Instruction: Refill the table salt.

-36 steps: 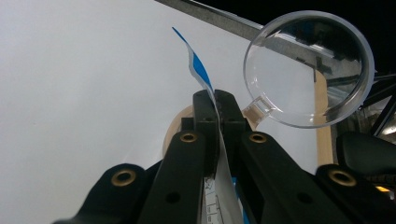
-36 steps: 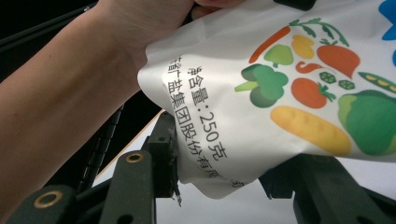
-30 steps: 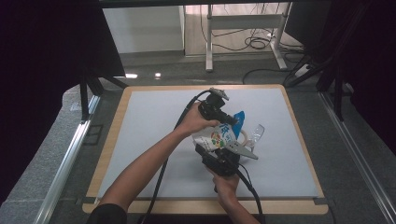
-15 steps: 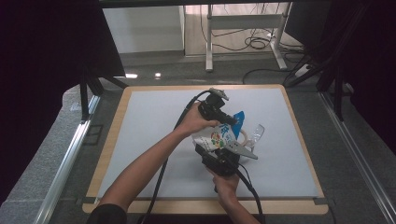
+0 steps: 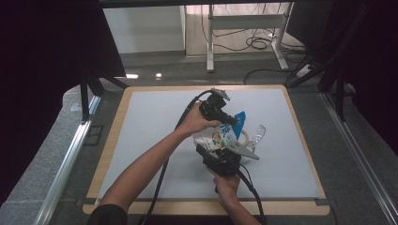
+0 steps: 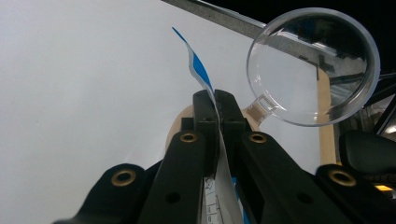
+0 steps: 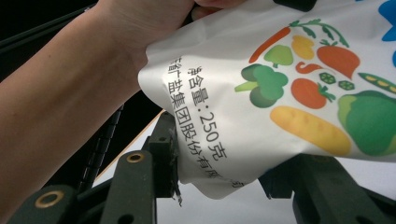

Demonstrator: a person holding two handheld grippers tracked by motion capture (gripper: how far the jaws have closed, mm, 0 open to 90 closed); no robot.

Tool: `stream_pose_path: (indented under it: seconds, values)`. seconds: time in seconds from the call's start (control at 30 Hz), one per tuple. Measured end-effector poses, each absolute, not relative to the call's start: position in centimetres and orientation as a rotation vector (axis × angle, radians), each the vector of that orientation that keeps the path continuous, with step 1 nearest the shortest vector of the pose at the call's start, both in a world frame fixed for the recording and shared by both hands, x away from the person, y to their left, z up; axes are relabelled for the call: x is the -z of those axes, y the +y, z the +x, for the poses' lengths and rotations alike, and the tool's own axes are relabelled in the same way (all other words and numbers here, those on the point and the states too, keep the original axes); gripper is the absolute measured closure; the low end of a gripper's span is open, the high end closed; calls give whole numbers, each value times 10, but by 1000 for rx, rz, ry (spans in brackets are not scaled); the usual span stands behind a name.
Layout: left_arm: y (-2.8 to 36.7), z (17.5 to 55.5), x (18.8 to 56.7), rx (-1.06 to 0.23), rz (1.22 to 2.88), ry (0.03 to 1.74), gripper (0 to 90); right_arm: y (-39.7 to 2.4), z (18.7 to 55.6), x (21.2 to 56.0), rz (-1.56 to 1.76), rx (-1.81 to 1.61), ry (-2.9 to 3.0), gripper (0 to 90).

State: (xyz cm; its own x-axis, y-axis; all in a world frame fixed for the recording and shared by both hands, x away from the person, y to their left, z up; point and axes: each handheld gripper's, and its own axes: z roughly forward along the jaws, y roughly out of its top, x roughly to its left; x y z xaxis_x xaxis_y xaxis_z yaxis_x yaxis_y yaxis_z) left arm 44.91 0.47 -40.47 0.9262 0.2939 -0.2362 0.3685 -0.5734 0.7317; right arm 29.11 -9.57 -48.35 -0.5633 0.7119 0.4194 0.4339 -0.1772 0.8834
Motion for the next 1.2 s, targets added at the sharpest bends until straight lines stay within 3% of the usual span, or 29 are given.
stream_pose_path:
  seconds: [1.2]
  values:
    - [3,451,403,104,2233,470,896,-96,292,483,1358,-1837,1826,566]
